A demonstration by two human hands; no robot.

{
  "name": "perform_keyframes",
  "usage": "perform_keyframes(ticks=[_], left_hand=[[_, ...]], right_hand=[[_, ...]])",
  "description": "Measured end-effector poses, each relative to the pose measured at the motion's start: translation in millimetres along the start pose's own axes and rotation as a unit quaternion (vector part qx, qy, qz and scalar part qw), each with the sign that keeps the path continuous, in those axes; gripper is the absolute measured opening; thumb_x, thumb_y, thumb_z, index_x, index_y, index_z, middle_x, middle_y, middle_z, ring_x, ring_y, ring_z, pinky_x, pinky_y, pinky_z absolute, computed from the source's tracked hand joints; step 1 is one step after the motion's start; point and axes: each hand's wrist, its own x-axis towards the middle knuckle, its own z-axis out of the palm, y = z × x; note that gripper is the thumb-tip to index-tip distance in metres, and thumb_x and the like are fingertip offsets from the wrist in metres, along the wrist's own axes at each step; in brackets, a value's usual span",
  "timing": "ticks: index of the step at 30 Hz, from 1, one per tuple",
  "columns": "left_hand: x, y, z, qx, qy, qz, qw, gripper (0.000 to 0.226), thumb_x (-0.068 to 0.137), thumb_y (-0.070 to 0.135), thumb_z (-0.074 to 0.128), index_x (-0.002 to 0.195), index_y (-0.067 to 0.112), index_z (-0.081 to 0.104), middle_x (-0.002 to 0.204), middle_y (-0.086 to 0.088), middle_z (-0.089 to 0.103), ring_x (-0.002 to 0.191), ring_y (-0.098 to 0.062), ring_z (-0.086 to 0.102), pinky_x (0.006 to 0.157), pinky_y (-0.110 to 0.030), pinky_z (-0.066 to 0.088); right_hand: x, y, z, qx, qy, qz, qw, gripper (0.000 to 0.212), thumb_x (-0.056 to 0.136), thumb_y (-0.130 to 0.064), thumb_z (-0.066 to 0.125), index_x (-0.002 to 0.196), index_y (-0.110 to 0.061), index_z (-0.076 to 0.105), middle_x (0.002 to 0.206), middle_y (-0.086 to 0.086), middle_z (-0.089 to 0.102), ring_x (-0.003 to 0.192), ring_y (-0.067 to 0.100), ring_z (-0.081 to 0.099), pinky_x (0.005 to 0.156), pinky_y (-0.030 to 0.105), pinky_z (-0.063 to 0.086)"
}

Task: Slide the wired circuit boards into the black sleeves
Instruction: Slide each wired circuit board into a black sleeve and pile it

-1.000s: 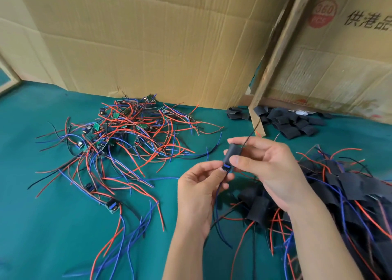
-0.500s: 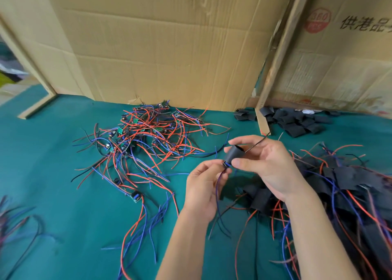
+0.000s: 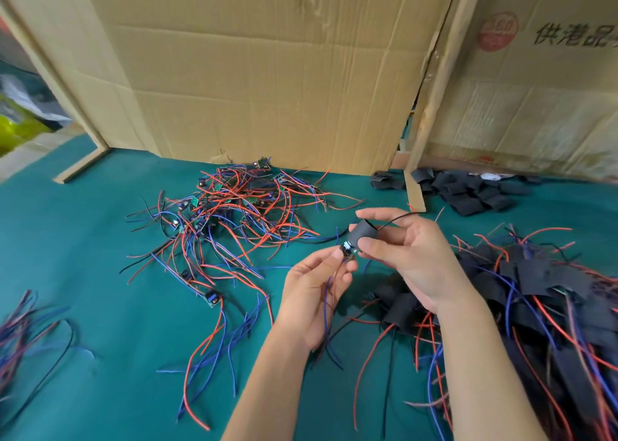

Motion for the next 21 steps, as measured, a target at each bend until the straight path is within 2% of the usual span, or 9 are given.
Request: perform_keyframes(ticks=[5, 7, 11, 14, 17, 19, 21], left_hand=[[1.5, -1.4, -2.2, 0.021, -0.009, 0.007, 1.000, 0.010, 0.077, 0.013, 0.070, 0.077, 0.014, 0.080, 0.074, -0.008, 0.071, 0.064, -0.010, 0.069, 0.057, -0.016, 0.056], [1.8, -1.3, -3.2, 0.024, -0.014, 0.008, 1.000, 0.010, 0.077, 0.013, 0.070, 0.075, 0.015, 0.080, 0.073, -0.007, 0.071, 0.063, -0.009, 0.069, 0.056, -0.015, 0.056], [1.7, -2.6, -4.0, 0.032, -0.021, 0.009, 0.999, 0.009, 0.076, 0.012, 0.070, 0.074, 0.014, 0.079, 0.072, -0.006, 0.070, 0.062, -0.010, 0.068, 0.056, -0.016, 0.055], [2.8, -3.3, -6.0, 0.022, -0.024, 0.008, 0.999, 0.007, 0.076, 0.012, 0.070, 0.080, 0.010, 0.075, 0.071, -0.007, 0.069, 0.061, -0.010, 0.068, 0.055, -0.016, 0.055], [4.7, -4.2, -7.0, 0.029, -0.027, 0.015, 0.999, 0.014, 0.077, 0.013, 0.069, 0.089, 0.005, 0.070, 0.072, -0.007, 0.069, 0.060, -0.010, 0.067, 0.056, -0.016, 0.055], [4.8, -4.9, -8.0, 0.026, -0.027, 0.016, 0.999, 0.015, 0.079, 0.013, 0.068, 0.092, 0.004, 0.069, 0.074, -0.008, 0.069, 0.060, -0.010, 0.066, 0.056, -0.016, 0.055], [5.3, -5.0, -8.9, 0.024, -0.026, 0.015, 0.999, 0.010, 0.083, 0.011, 0.067, 0.091, 0.005, 0.069, 0.074, -0.008, 0.069, 0.060, -0.010, 0.066, 0.056, -0.016, 0.055]], right_hand=[[1.0, 3.5, 3.1, 0.025, 0.040, -0.018, 0.999, 0.042, 0.070, -0.015, 0.084, 0.110, -0.013, 0.074, 0.095, 0.014, 0.079, 0.080, 0.018, 0.073, 0.072, 0.026, 0.060], [0.8, 3.5, 3.0, -0.006, 0.051, -0.029, 0.998, 0.039, 0.069, -0.015, 0.086, 0.106, -0.014, 0.074, 0.091, 0.010, 0.079, 0.079, 0.016, 0.073, 0.071, 0.028, 0.060], [0.7, 1.6, 0.2, -0.090, 0.064, -0.035, 0.993, 0.032, 0.074, -0.007, 0.088, 0.102, -0.015, 0.076, 0.088, 0.009, 0.079, 0.078, 0.017, 0.072, 0.082, 0.038, 0.058], [2.1, -0.3, -2.3, -0.109, 0.064, -0.048, 0.991, 0.032, 0.073, -0.004, 0.088, 0.100, -0.012, 0.076, 0.088, 0.008, 0.080, 0.079, 0.015, 0.073, 0.082, 0.035, 0.060], [3.9, 1.4, 2.9, -0.120, 0.042, -0.051, 0.991, 0.032, 0.074, -0.005, 0.088, 0.101, -0.014, 0.075, 0.085, 0.007, 0.079, 0.075, 0.014, 0.072, 0.078, 0.030, 0.060], [3.6, 2.7, 5.9, -0.098, 0.032, -0.042, 0.994, 0.032, 0.073, -0.009, 0.088, 0.101, -0.017, 0.075, 0.082, 0.007, 0.078, 0.068, 0.015, 0.069, 0.072, 0.026, 0.059], [2.1, 2.1, 5.8, -0.088, 0.041, -0.036, 0.995, 0.033, 0.069, -0.018, 0.089, 0.099, -0.020, 0.075, 0.082, 0.009, 0.078, 0.066, 0.019, 0.068, 0.070, 0.029, 0.060]])
